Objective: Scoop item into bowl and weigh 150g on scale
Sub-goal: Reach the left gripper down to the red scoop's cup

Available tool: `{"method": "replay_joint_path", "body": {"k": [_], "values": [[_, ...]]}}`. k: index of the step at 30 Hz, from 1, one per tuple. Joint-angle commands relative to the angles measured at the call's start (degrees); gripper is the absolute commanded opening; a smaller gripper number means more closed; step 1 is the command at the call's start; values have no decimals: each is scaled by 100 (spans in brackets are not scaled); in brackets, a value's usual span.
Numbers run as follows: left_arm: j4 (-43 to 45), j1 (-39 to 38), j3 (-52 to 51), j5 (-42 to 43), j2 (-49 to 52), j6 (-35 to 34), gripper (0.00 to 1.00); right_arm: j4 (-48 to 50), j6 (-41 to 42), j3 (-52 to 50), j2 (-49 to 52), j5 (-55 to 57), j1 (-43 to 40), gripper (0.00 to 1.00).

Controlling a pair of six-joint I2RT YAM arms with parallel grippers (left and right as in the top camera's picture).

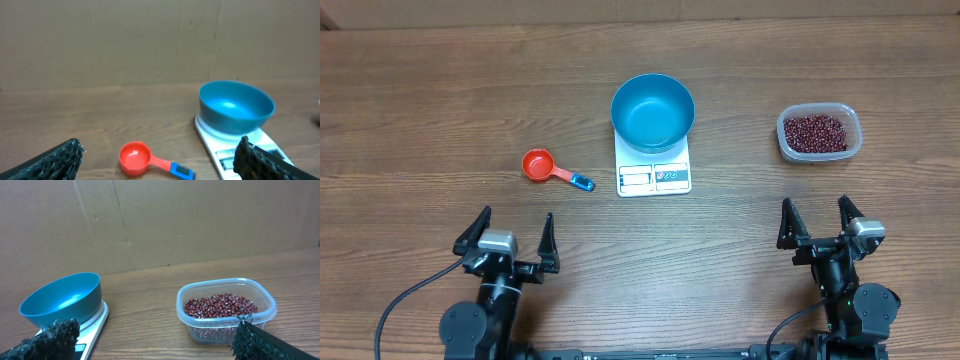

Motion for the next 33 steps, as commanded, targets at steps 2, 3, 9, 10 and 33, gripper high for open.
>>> {"method": "replay_joint_path", "body": {"k": [2, 3, 9, 10, 33], "values": [[-136, 17, 525, -256, -31, -365, 100, 33, -24, -59, -50, 42, 28, 100], [-155, 17, 597, -256, -31, -369, 100, 35, -24, -57, -50, 42, 28, 100], [-476, 17, 1318, -293, 310, -627, 100, 35, -24, -59, -50, 39, 28, 100], [-566, 17, 1423, -293, 393, -627, 100, 35, -24, -59, -50, 39, 28, 100], [-3901, 17, 5899, 144, 6231, -610, 99, 35, -24, -59, -50, 39, 28, 100]]}}
